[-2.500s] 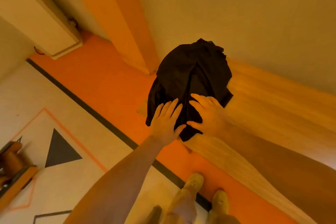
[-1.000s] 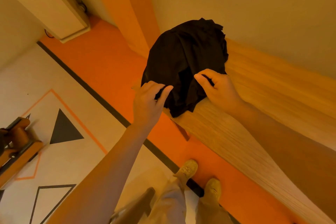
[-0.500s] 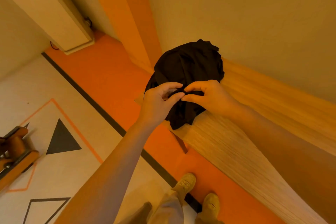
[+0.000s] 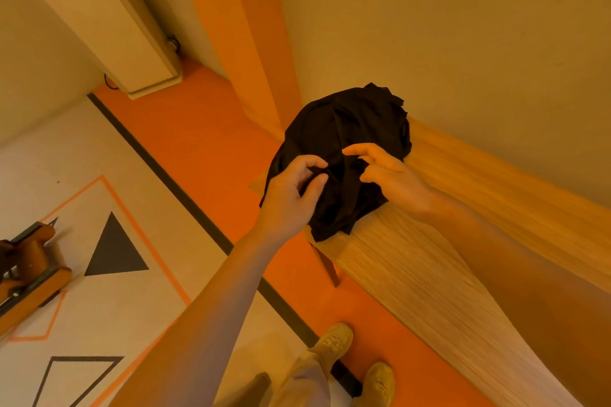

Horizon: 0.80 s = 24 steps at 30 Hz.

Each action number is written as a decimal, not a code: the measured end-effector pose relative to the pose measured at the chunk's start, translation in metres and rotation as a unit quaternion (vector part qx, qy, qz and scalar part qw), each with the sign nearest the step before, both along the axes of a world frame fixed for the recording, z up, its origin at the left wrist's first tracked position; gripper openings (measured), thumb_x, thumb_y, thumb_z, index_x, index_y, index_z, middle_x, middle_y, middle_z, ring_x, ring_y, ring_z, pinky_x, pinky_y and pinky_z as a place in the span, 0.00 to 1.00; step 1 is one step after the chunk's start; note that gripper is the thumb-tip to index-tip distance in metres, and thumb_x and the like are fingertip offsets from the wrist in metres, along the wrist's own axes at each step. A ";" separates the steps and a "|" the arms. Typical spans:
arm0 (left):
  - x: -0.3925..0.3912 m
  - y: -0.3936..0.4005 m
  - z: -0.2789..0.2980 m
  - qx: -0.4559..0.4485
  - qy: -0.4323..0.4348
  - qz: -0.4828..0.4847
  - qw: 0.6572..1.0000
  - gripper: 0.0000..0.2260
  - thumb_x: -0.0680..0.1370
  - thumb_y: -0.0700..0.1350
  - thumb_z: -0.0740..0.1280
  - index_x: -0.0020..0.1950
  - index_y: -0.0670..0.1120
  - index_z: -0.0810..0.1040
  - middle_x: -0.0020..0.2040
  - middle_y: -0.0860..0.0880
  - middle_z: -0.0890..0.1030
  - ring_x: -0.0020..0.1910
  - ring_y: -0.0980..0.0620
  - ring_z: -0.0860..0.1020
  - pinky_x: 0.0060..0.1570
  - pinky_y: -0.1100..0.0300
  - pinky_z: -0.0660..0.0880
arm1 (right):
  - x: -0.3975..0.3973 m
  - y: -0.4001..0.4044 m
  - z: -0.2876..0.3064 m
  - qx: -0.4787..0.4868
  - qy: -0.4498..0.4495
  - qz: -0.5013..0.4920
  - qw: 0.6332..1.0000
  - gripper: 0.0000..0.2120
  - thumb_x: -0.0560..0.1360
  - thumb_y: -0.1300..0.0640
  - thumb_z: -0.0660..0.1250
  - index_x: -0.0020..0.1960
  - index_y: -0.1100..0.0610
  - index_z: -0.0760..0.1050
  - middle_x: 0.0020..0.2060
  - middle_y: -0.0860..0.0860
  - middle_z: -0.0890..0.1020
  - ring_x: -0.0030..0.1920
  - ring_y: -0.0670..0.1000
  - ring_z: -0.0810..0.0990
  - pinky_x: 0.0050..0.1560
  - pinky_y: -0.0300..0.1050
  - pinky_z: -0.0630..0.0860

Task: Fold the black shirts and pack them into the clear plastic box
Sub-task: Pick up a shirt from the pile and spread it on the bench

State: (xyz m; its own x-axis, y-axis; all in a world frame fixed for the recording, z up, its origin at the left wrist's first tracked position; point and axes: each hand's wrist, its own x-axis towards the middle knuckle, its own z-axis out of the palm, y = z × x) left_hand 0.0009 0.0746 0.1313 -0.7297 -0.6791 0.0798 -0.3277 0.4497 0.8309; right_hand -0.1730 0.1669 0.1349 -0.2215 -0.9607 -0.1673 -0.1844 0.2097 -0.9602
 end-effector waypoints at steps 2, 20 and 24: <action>-0.006 0.007 0.001 0.026 -0.034 -0.055 0.998 0.15 0.82 0.47 0.61 0.69 0.49 0.70 0.45 0.56 0.76 0.45 0.61 0.77 0.43 0.65 0.74 | 0.001 0.001 0.005 -0.033 0.030 0.004 0.999 0.18 0.81 0.64 0.56 0.69 0.52 0.66 0.55 0.44 0.75 0.55 0.37 0.73 0.55 0.36 0.69; 0.000 0.003 -0.004 -0.024 -0.008 0.053 0.998 0.07 0.79 0.47 0.67 0.47 0.45 0.81 0.43 0.50 0.81 0.43 0.53 0.79 0.49 0.52 0.76 | -0.003 0.012 0.001 -0.064 0.172 -0.083 0.980 0.09 0.81 0.54 0.59 0.56 0.50 0.78 0.45 0.52 0.82 0.47 0.53 0.81 0.49 0.51 0.79; 0.003 0.002 0.000 -0.009 -0.002 0.037 0.999 0.08 0.80 0.46 0.65 0.48 0.42 0.81 0.45 0.48 0.81 0.46 0.57 0.78 0.51 0.58 0.75 | 0.000 0.008 0.002 -0.057 0.134 -0.094 0.985 0.09 0.82 0.53 0.56 0.53 0.47 0.74 0.45 0.50 0.80 0.45 0.48 0.79 0.45 0.46 0.76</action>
State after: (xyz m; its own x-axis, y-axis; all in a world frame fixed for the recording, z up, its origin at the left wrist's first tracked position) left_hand 0.0040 0.0763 0.1316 -0.6785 -0.7291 0.0896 -0.3640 0.4396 0.8212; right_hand -0.1727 0.1752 0.1374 -0.4195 -0.9073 0.0284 -0.4017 0.1575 -0.9021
